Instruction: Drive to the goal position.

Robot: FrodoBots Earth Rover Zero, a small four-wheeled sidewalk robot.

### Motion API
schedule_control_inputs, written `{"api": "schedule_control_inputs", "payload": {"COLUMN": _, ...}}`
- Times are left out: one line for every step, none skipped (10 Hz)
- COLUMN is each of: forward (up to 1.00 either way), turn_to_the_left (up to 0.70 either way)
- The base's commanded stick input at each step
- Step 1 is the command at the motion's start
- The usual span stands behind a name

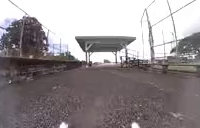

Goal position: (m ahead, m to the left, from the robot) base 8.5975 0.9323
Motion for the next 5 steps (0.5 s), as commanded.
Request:
{"api": "schedule_control_inputs", "payload": {"forward": 1.00, "turn_to_the_left": 0.00}}
{"api": "schedule_control_inputs", "payload": {"forward": 1.00, "turn_to_the_left": 0.00}}
{"api": "schedule_control_inputs", "payload": {"forward": 1.00, "turn_to_the_left": 0.00}}
{"api": "schedule_control_inputs", "payload": {"forward": 1.00, "turn_to_the_left": 0.00}}
{"api": "schedule_control_inputs", "payload": {"forward": 1.00, "turn_to_the_left": 0.00}}
